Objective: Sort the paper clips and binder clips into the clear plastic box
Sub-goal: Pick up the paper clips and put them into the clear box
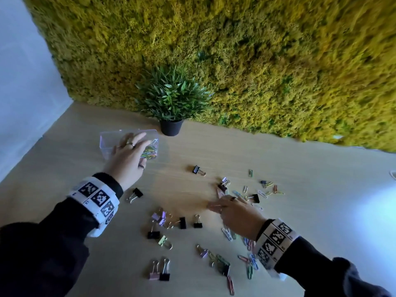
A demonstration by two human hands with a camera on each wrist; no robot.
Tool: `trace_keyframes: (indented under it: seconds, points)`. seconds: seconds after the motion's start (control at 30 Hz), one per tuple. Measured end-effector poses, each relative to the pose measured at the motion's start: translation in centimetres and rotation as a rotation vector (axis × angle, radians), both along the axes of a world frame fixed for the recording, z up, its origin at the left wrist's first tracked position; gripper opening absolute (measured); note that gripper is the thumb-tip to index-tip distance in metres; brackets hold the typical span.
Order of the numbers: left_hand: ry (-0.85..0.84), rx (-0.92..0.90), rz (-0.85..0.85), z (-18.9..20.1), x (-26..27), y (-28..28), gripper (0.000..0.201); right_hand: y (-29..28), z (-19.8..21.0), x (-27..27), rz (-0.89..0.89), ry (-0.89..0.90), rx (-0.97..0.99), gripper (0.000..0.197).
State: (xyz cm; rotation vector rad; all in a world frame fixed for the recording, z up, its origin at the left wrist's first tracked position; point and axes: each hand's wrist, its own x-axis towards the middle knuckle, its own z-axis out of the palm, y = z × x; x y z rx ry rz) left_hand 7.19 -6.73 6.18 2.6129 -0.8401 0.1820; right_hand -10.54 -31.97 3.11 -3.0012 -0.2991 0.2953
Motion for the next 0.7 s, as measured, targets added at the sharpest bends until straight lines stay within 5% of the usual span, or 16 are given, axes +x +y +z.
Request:
trace_keyframes:
  seconds: [0.1,0.27,0.4,0.53,0.7]
  points:
    - [0.215,-0.029,-0.287,0.5,-5.2,-2.3,0.027,-0.8,0.2,-1.0,-0.206,0.011,0.236,0.036]
    - [0.657,0.387,-0.611,-1.9,-12.7,-6.0,0.032,-1.1,-0.7,-2.4,-0.055,0.161,0.128,0.038]
    - [0.539,0.458,-0.595,-3.3,-14.2,-6.4,0.025,-1.7,-1.3,-4.3,-0.065,0.115,0.187,0.052]
    - [0.470,0.339,-0.516,-3.3,-14.7,-6.1,0.029,-2.8,-1.3,-5.9,-0.184,-0.019,0.401,0.027]
    - [0.531,0.492,-0.608,-2.8,-16.8,-8.9,0.051,-3.2,-0.9,-7.3,-0.226,0.196,0.322,0.066]
